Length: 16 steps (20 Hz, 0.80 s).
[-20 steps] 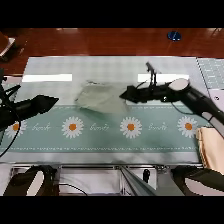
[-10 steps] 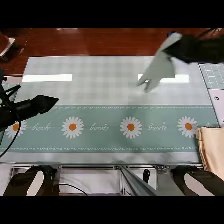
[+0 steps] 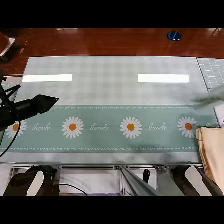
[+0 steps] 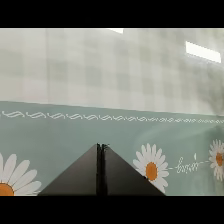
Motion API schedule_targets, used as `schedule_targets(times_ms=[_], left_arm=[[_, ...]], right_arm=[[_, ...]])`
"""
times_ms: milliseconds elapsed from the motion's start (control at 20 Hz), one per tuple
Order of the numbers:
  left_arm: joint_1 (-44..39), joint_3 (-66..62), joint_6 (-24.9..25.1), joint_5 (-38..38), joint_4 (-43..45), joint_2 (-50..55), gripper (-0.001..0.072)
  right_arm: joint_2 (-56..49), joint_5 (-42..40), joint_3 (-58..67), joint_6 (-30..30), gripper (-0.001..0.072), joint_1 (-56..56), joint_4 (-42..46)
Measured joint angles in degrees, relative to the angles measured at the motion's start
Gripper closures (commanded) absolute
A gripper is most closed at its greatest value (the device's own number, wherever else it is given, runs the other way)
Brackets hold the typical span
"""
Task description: Fold the shirts.
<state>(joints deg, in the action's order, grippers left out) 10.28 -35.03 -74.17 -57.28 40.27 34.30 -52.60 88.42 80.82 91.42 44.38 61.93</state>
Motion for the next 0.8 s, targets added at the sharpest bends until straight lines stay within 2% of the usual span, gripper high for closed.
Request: schedule_targets(times_ms=[100, 250, 350, 550, 600, 650, 700, 800], left_arm=[[0.00, 0.00, 0.00, 0.61, 0.00, 0.00, 0.0691], [0.00, -0.02, 0.00, 1.60, 0.00, 0.00, 0.0690], [0.00, -0.02, 0.00, 1.95, 0.00, 0.00, 0.0691], [-0.26, 0.00, 0.07, 2.34, 0.00, 0.04, 0.0690], [-0.39, 0.00, 0.24, 2.45, 0.00, 0.07, 0.0691], [-0.48, 0.00, 0.46, 2.58, 0.00, 0.11, 0.0691], [-0.59, 0.00, 0.66, 2.67, 0.00, 0.20, 0.0690], [-0.68, 0.00, 0.90, 3.26, 0.00, 0.66, 0.0691]], right_arm=[[0.24, 5.88, 0.00, 0.63, 0.0676, 4.79, 3.76], [1.70, 12.70, 0.00, 0.85, 0.0675, 9.55, 14.62], [3.13, 14.86, 0.00, 1.18, 0.0675, 12.46, 22.67], [6.05, 16.83, -3.10, 1.88, 0.0672, 17.22, 32.22], [7.04, 17.16, -5.35, 2.05, 0.0568, 17.84, 34.03], [8.07, 17.27, -8.50, 2.14, 0.0388, 18.27, 35.85], [9.01, 17.35, -11.93, 2.29, 0.0298, 18.62, 37.55], [10.01, 17.51, -18.10, 2.32, 0.0297, 18.99, 39.28]])
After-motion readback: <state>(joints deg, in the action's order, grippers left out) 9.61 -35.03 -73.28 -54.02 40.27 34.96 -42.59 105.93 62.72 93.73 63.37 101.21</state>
